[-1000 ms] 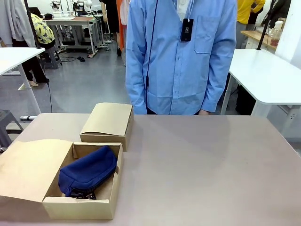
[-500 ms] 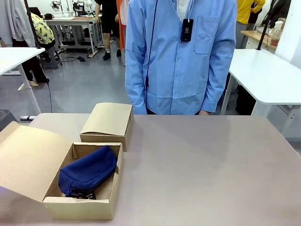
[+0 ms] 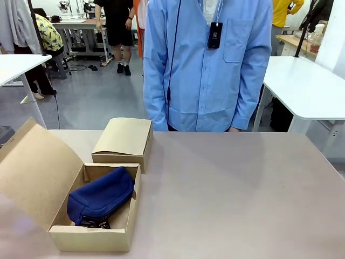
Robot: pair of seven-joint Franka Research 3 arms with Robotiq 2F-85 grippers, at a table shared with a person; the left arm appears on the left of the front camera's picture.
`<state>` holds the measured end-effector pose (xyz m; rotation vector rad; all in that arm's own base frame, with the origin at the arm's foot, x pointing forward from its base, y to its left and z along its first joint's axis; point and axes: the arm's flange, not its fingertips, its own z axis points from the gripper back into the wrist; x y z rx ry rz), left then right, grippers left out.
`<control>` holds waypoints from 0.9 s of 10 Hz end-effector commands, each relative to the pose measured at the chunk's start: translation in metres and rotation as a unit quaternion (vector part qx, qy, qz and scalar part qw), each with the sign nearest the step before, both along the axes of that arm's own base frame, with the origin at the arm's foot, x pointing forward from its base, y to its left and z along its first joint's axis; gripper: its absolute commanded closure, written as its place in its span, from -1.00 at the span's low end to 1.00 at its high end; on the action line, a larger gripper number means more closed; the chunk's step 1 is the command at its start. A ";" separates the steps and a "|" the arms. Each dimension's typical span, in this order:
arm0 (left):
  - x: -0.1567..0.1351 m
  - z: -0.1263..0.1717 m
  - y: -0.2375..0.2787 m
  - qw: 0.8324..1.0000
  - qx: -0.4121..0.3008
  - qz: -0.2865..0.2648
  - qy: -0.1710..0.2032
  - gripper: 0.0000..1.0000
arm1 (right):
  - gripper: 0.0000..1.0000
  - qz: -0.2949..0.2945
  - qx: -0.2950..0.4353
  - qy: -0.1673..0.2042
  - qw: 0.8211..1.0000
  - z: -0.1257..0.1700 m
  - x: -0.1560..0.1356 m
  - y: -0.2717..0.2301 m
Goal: Place items inside the box.
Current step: Close the lid of the Mailer Box closest to the robot.
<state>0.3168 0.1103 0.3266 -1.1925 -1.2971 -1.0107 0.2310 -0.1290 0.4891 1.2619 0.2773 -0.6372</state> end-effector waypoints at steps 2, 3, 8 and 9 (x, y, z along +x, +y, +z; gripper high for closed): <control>-0.051 -0.016 -0.090 0.997 0.005 -0.073 0.006 -1.00 | -1.00 -0.002 0.008 -0.003 1.000 0.005 0.000 0.000; -0.064 -0.028 -0.112 0.995 0.020 -0.093 -0.006 -1.00 | -1.00 -0.002 0.008 -0.003 1.000 0.005 0.000 0.000; -0.096 -0.057 -0.144 0.991 0.072 -0.103 -0.054 -1.00 | -1.00 -0.002 0.008 -0.003 1.000 0.005 0.000 0.000; -0.093 -0.055 -0.142 0.992 0.071 -0.093 -0.049 -1.00 | -1.00 -0.002 0.008 -0.003 1.000 0.005 0.000 0.000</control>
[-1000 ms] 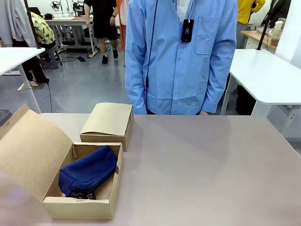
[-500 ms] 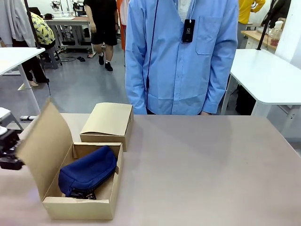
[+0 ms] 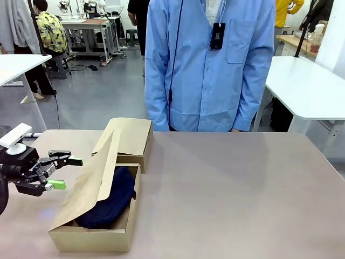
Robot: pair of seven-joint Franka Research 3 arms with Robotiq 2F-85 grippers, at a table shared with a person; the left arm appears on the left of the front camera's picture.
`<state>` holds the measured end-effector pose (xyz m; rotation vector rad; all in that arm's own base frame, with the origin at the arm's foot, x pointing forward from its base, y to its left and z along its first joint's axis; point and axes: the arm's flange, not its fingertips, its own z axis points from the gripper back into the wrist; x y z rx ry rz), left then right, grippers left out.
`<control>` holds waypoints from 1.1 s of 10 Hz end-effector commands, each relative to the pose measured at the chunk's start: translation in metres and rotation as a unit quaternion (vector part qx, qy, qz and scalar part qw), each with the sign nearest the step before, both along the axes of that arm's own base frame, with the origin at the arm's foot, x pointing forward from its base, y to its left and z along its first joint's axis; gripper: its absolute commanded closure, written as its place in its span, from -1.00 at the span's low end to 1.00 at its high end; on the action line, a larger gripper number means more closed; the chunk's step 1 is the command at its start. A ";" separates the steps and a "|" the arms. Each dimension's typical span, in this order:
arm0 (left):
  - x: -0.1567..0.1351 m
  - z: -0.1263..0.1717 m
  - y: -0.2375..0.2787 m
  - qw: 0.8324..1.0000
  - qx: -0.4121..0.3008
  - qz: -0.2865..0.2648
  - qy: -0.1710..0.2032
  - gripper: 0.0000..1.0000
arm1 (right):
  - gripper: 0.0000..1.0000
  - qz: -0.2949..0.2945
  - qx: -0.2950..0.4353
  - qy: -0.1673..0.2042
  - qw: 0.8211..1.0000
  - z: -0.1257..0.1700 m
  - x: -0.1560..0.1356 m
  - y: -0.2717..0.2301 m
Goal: Place items inside the box.
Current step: Close the lid of the Mailer Box closest to the robot.
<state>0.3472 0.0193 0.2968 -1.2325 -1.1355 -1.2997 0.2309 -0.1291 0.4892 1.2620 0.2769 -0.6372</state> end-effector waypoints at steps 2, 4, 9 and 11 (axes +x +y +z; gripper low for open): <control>0.000 0.000 0.000 1.000 0.000 0.000 0.000 -1.00 | -1.00 -0.002 0.008 -0.003 1.000 0.005 0.000 0.000; 0.000 0.000 0.000 1.000 0.000 0.000 0.000 -1.00 | -1.00 -0.002 0.008 -0.003 1.000 0.005 0.000 0.000; 0.000 -0.001 0.001 1.000 0.002 0.001 0.004 -1.00 | -1.00 -0.002 0.008 -0.003 1.000 0.005 0.000 0.000; -0.006 0.012 -0.020 1.000 0.008 -0.020 -0.014 -1.00 | -1.00 -0.002 0.008 -0.003 1.000 0.005 0.000 0.000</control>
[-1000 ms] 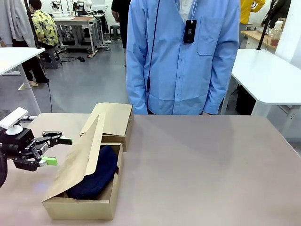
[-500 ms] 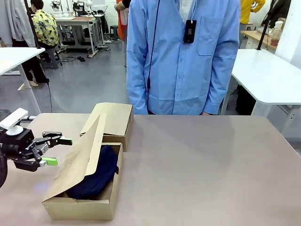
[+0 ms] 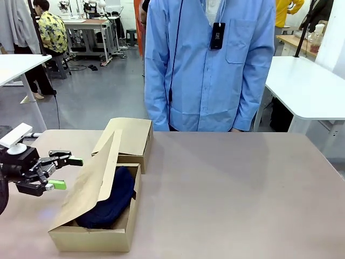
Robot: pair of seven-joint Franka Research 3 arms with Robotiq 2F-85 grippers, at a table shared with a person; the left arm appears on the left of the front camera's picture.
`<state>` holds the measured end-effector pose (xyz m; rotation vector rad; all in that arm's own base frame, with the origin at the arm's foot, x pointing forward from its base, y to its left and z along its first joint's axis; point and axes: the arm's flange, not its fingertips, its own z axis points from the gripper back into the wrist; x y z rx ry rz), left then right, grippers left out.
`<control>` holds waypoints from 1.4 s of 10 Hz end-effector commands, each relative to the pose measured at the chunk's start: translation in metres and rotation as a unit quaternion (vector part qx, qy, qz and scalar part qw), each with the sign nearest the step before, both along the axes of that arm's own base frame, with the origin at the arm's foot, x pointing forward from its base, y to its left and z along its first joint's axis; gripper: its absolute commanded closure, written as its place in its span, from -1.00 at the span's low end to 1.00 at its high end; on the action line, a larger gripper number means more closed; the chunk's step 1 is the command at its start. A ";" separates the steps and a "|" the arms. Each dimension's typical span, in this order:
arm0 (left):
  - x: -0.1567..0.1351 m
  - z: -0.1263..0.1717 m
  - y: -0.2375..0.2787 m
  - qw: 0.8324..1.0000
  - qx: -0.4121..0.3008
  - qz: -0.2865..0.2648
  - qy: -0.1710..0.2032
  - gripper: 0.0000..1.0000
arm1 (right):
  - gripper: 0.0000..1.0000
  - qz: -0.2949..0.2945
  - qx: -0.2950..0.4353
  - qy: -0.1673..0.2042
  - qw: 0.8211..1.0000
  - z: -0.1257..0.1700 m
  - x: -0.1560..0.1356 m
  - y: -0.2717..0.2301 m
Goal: Place items inside the box.
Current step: Close the lid of the Mailer Box closest to the robot.
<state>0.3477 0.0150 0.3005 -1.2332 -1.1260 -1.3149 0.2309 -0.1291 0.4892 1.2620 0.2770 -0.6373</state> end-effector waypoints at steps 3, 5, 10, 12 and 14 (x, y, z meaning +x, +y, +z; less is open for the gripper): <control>-0.025 0.019 -0.067 0.999 0.027 -0.032 -0.020 -1.00 | -1.00 -0.002 0.008 -0.003 1.000 0.005 0.000 0.000; -0.037 0.003 -0.083 0.998 0.041 -0.039 -0.019 -1.00 | -1.00 -0.002 0.008 -0.003 1.000 0.005 0.000 0.000; -0.041 -0.011 -0.091 0.994 0.086 -0.061 -0.012 -1.00 | -1.00 -0.002 0.008 -0.003 1.000 0.005 0.000 0.000; -0.040 -0.004 -0.089 0.994 0.095 -0.055 -0.030 -1.00 | -1.00 -0.002 0.008 -0.003 1.000 0.005 0.000 0.000; -0.049 0.063 -0.058 0.996 0.008 -0.047 -0.075 -1.00 | -1.00 -0.002 0.008 -0.003 1.000 0.005 0.000 0.000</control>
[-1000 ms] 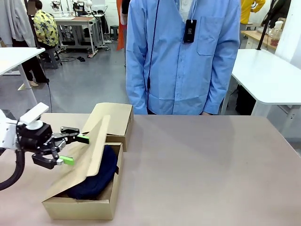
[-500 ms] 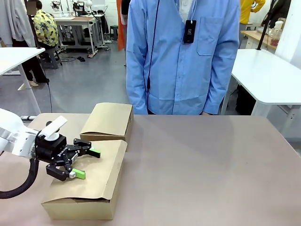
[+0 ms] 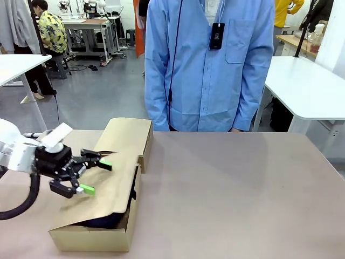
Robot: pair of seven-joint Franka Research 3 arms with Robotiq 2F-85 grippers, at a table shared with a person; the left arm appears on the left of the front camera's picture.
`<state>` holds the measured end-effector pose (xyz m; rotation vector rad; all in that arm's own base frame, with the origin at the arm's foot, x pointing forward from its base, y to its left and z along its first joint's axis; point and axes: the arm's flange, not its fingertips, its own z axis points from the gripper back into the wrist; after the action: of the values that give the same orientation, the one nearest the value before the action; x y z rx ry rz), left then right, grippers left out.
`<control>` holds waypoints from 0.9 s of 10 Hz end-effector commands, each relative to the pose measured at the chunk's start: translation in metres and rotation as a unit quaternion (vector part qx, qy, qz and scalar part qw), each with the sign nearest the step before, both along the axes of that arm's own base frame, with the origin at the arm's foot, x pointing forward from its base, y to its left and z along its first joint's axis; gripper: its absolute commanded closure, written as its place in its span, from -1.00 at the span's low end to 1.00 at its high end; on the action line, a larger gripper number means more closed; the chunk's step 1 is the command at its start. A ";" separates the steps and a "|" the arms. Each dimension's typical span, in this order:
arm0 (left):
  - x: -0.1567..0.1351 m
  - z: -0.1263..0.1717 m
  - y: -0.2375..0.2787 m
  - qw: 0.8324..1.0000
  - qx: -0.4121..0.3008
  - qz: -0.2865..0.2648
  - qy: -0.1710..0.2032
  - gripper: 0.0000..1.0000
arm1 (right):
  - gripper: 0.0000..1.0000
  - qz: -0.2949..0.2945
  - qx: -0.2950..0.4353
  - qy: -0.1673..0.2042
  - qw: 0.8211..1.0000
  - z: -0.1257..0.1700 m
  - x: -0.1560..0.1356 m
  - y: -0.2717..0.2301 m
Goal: Place items inside the box.
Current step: Close the lid of the Mailer Box closest to the robot.
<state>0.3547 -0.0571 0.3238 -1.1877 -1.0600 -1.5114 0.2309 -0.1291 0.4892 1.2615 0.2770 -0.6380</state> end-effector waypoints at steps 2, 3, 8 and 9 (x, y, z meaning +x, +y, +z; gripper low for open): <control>-0.076 0.084 0.048 0.999 -0.042 -0.003 -0.015 -1.00 | -1.00 -0.002 0.008 -0.003 1.000 0.005 0.000 0.000; -0.085 0.096 0.071 0.999 -0.052 -0.006 0.003 -1.00 | -1.00 -0.002 0.008 -0.003 1.000 0.005 0.000 0.000; -0.097 0.114 0.195 0.989 -0.067 0.031 0.129 -1.00 | -1.00 -0.002 0.008 -0.003 1.000 0.005 0.000 0.000; -0.088 0.110 0.218 0.986 -0.067 0.049 0.146 -1.00 | -1.00 -0.002 0.008 -0.003 1.000 0.005 0.000 0.000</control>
<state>0.2504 0.1384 0.4281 -1.3503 -1.0424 -1.2042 0.2309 -0.1290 0.4893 1.2609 0.2771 -0.6387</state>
